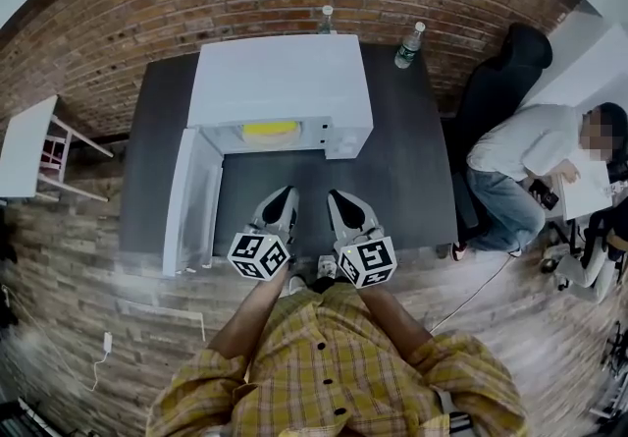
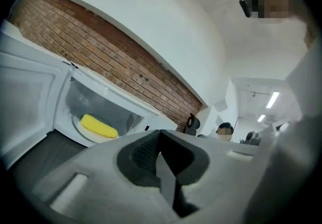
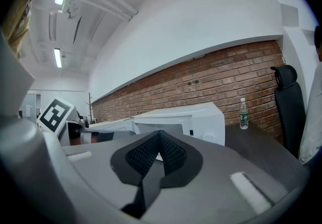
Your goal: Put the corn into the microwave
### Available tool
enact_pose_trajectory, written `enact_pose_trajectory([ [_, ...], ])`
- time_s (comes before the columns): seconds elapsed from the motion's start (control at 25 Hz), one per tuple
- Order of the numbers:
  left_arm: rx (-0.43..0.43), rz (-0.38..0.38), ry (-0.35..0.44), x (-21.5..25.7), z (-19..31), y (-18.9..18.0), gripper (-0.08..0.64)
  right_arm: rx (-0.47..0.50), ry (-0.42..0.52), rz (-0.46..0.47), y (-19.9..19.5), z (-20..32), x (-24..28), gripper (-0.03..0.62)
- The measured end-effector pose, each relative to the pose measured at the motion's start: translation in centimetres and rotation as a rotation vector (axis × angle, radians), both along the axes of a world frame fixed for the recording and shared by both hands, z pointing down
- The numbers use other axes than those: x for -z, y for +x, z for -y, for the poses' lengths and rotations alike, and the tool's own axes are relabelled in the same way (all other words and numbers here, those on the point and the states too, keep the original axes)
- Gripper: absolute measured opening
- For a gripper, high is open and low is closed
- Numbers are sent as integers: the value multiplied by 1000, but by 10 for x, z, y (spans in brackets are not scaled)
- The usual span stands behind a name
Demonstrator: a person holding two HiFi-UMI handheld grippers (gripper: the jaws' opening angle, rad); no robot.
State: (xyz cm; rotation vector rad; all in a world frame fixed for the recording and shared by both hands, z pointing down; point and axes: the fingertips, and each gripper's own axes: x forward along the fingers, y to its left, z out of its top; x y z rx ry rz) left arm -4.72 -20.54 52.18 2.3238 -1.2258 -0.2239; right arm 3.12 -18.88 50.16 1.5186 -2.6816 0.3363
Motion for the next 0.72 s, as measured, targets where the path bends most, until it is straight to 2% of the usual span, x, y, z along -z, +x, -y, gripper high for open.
enact_pose_trajectory([
  [0.24, 13, 112, 79, 16, -13, 2, -1, -1, 2, 4, 1, 0, 1, 5],
  [0.4, 16, 225, 139, 22, -17, 2, -1, 8, 10, -2, 0, -1, 2, 5],
  [0.72, 52, 262, 137, 18, -25, -10, 0, 7, 21, 10, -2, -5, 4, 5],
])
